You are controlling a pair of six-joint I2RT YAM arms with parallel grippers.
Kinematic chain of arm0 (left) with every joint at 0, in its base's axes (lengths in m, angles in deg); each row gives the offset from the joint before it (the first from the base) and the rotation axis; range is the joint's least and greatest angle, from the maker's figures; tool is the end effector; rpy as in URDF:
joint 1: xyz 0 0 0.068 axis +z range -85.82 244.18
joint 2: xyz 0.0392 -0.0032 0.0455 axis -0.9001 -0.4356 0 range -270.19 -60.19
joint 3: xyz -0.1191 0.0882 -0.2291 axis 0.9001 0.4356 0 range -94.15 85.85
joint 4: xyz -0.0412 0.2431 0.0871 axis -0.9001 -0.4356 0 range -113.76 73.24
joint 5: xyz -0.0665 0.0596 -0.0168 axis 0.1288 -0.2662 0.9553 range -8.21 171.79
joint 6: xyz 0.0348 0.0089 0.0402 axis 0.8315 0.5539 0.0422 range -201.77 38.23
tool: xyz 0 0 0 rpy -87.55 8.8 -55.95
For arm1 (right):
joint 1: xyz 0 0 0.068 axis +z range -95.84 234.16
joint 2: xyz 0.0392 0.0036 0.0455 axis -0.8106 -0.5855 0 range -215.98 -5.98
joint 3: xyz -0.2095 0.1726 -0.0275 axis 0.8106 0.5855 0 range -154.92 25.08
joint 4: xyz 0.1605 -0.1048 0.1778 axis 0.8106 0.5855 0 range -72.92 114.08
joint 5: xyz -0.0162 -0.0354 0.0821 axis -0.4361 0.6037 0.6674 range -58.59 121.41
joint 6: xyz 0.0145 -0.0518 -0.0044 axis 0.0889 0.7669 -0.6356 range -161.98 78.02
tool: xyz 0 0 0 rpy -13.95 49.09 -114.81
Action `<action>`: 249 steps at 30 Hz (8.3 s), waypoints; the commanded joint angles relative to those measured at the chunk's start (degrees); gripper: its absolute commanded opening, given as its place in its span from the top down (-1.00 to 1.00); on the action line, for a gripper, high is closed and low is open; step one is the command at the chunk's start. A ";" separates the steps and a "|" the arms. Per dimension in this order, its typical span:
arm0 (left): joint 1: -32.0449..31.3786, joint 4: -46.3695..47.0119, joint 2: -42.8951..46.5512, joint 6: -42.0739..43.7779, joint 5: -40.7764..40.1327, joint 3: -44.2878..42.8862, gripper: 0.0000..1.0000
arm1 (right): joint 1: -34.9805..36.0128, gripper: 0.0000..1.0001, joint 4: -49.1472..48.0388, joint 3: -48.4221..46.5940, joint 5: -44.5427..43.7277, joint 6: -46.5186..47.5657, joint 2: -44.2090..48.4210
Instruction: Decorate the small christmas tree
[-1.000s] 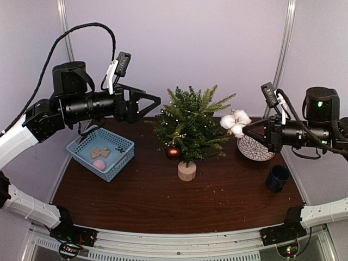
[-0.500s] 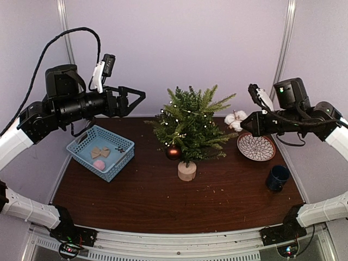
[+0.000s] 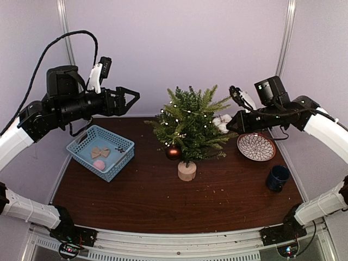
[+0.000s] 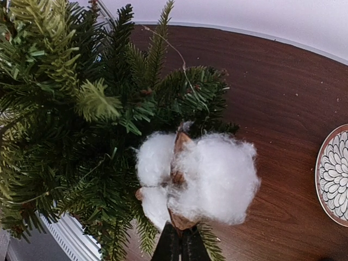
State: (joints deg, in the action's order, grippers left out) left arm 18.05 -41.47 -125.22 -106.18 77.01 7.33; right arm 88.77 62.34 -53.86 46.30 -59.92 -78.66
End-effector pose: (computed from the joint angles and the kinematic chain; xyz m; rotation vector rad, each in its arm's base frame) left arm 0.1686 -0.1710 0.4471 0.2844 1.8172 -0.8089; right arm 0.2110 0.1567 0.3836 -0.4835 2.2940 0.7682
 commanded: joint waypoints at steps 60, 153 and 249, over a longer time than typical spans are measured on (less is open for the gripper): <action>36.47 -33.44 -34.54 -0.49 2.81 4.29 -0.28 | -3.15 -0.91 -5.12 3.31 5.94 1.72 9.49; 24.33 20.50 -30.37 -17.43 34.40 15.94 0.13 | 30.68 0.08 -101.04 60.45 -42.46 -49.16 -13.21; 30.30 19.70 -27.91 -15.30 35.91 22.07 0.15 | 12.98 0.80 -120.23 28.53 -18.07 -54.43 -57.65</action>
State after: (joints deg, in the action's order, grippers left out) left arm 47.64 -23.29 -153.70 -122.57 112.29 28.77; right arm 102.30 -56.89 -23.46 24.47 -113.81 -134.53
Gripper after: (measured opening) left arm 0.426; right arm 0.101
